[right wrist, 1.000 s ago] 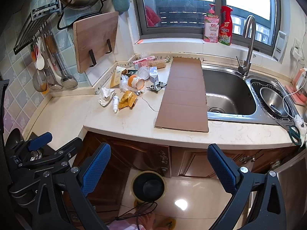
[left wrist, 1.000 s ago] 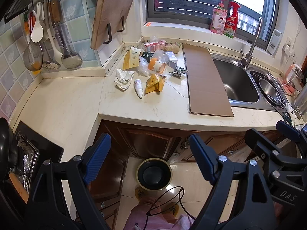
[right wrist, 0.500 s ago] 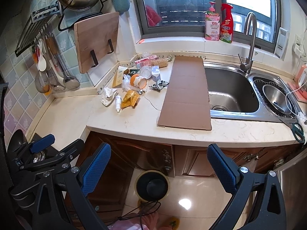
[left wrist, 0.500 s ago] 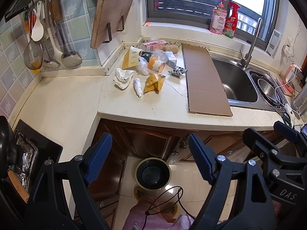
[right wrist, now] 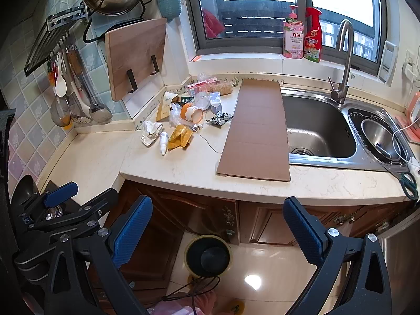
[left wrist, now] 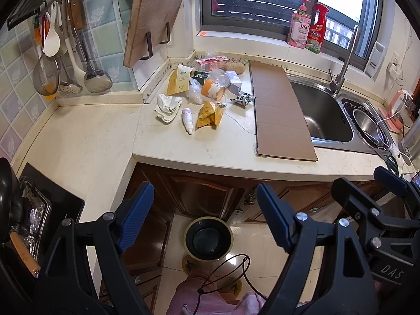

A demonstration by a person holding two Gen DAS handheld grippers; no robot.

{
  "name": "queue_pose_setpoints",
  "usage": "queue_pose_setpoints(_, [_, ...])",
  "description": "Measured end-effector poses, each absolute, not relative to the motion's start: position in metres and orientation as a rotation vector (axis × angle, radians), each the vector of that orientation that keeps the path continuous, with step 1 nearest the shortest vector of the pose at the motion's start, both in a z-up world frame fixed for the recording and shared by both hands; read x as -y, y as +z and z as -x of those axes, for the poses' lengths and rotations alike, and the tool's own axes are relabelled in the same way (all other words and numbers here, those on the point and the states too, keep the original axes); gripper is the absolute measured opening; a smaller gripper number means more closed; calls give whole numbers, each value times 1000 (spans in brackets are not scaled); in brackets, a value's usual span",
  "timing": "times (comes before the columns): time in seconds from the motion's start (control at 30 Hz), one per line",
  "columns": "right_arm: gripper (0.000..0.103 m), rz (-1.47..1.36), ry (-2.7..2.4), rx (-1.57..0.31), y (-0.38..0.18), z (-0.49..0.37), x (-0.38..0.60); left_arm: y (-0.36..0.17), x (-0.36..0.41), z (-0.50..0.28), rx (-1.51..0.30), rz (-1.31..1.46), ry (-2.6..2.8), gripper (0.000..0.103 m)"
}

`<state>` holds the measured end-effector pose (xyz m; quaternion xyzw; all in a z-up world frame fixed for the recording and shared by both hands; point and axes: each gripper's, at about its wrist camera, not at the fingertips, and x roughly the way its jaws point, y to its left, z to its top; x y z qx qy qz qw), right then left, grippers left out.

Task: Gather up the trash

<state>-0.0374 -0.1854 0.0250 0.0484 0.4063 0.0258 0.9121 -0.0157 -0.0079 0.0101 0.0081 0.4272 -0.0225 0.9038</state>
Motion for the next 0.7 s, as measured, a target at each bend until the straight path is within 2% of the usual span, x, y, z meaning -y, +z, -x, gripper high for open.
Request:
queue_pose_setpoints(0.07, [97,-94,54,-832,26,38,185,11,9,15,-882,-16,-49,79])
queue_pose_setpoints(0.2, [84,-80,64,-835,26,36,182,12,13,11,-882,-15,-52,79])
queue_pose_setpoints(0.7, [84,-73,60,-855,18,30,186,8,14,6,-890,-15,-50,79])
